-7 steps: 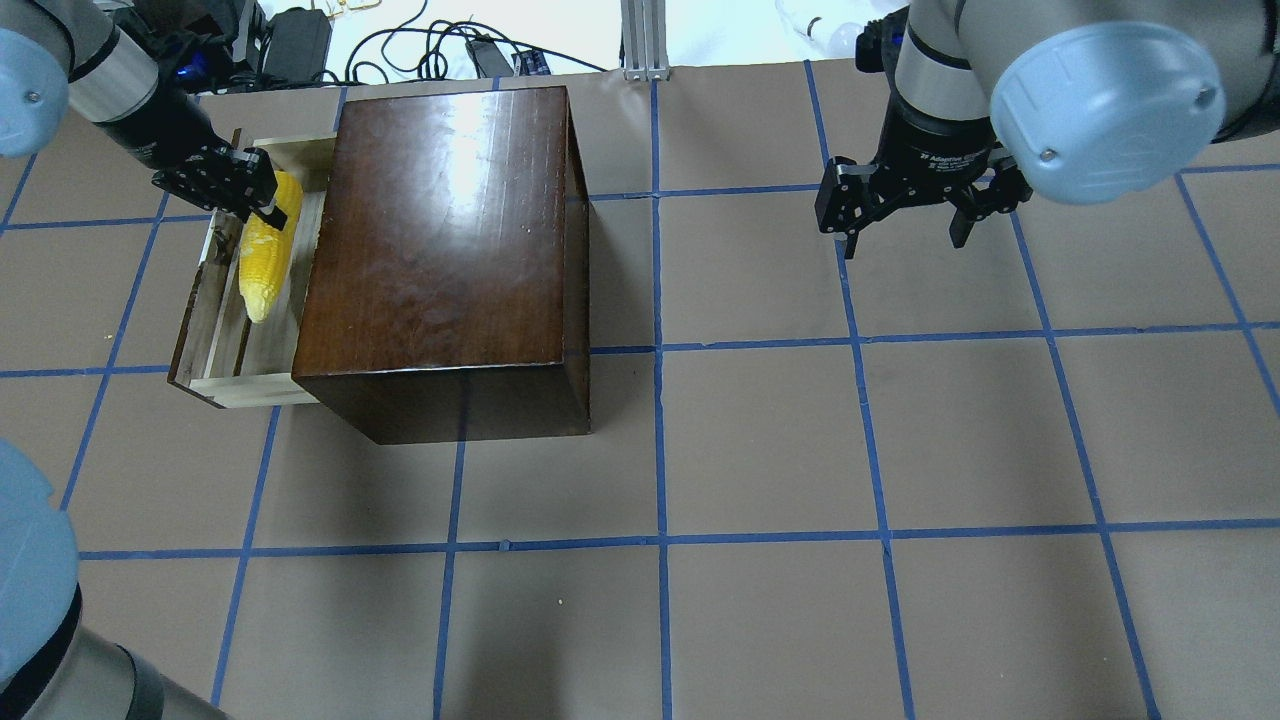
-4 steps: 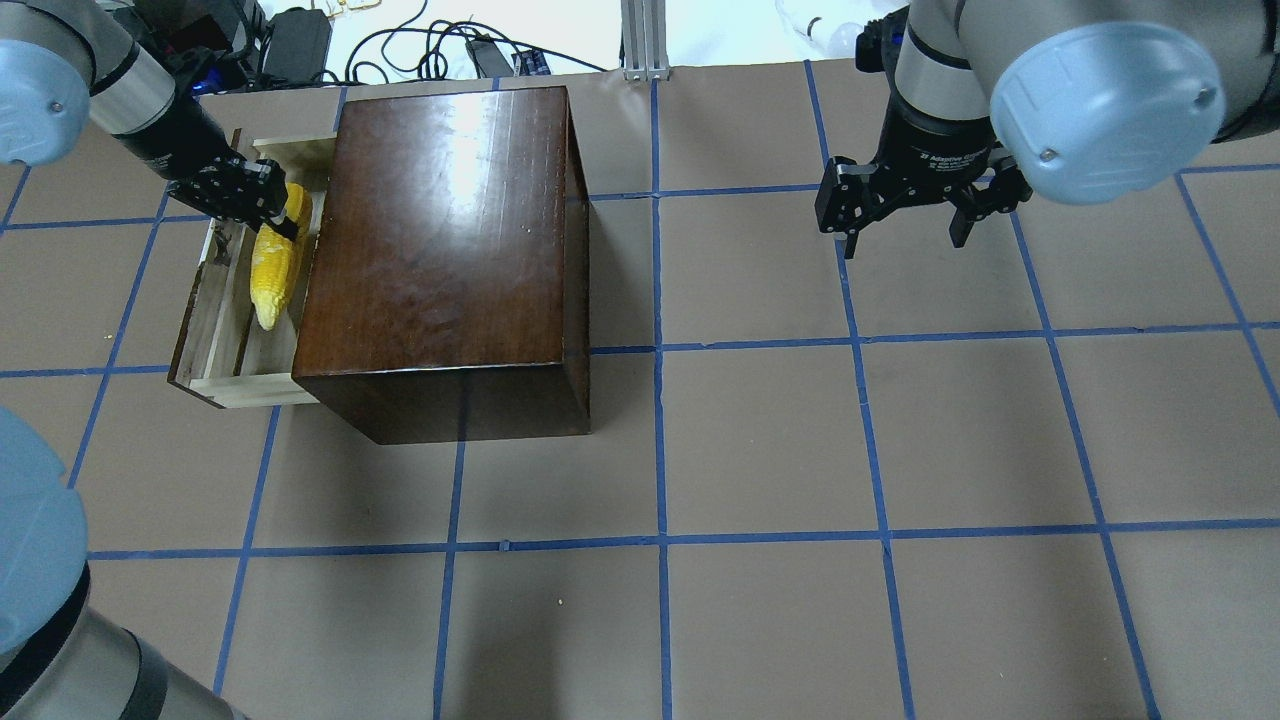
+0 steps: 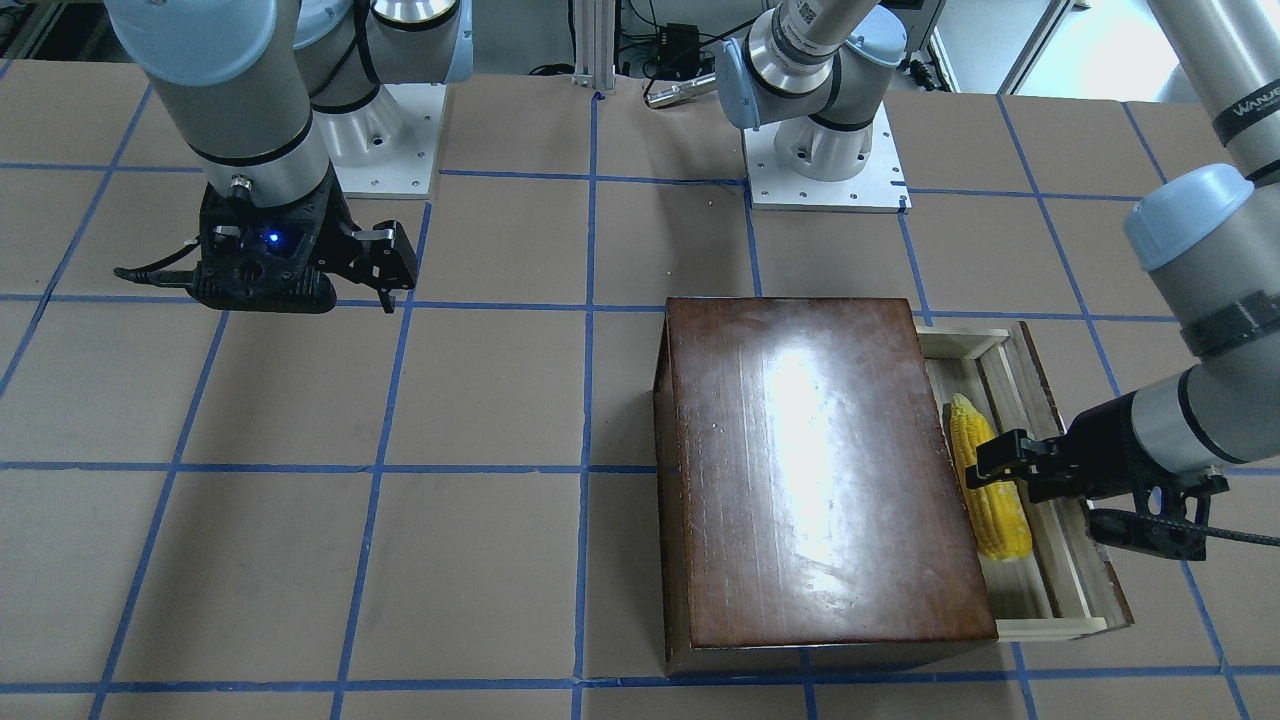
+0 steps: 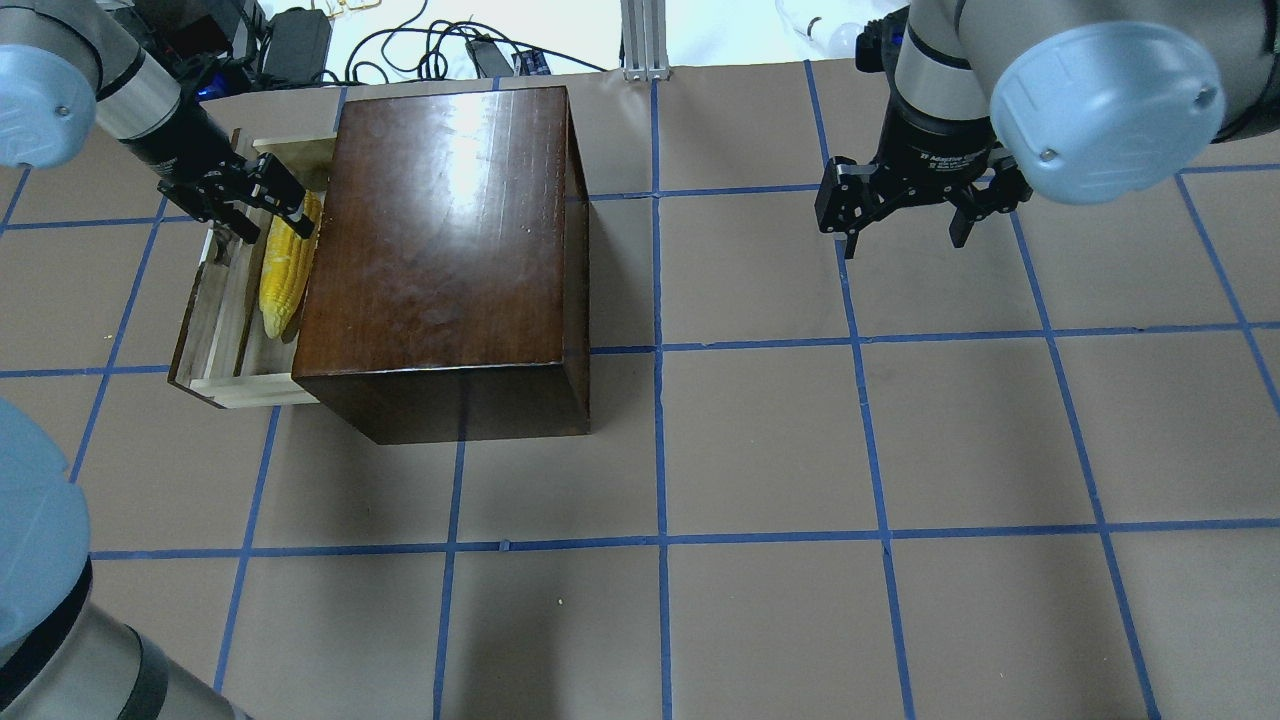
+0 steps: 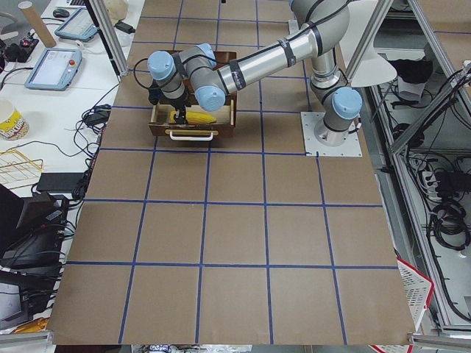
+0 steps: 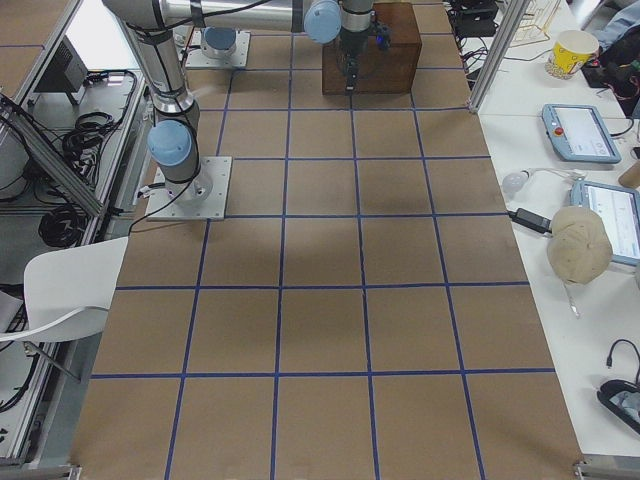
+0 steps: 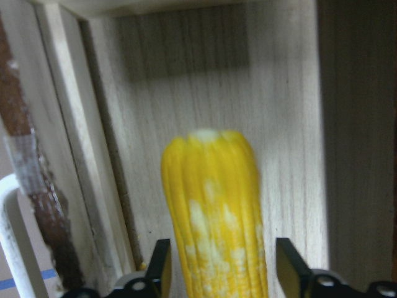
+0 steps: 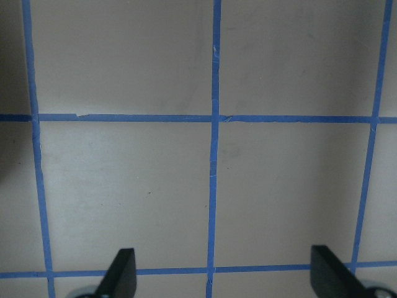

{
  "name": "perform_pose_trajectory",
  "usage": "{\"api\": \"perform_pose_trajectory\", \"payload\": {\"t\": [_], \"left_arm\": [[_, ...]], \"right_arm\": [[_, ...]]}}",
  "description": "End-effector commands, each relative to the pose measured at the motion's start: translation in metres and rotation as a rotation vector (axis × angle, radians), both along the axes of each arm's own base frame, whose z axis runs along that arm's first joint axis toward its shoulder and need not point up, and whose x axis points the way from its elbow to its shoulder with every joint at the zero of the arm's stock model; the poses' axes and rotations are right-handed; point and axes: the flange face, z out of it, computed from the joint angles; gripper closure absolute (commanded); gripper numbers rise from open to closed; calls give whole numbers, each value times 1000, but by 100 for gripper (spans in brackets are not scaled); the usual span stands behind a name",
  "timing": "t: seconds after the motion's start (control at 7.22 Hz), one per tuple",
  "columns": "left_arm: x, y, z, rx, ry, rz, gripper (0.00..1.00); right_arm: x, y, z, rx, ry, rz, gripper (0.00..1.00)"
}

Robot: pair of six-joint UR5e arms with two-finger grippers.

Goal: Open drawer and put corn inside
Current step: 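Lower the corn into the drawer and open the left gripper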

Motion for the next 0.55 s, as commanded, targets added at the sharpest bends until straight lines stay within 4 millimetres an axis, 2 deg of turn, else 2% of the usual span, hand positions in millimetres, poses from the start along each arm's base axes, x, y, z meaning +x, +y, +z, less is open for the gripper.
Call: {"api": "perform_pose_trajectory", "payload": {"t": [0.0, 0.28, 0.42], "left_arm": [[-2, 3, 16, -18, -12, 0, 0], [-7, 6, 40, -50, -34, -4, 0], [-10, 11, 60, -60, -42, -6, 0]], "right_arm": [[0, 0, 0, -1, 0, 0, 0], [0, 0, 0, 1, 0, 0, 0], [0, 0, 0, 1, 0, 0, 0]]}}
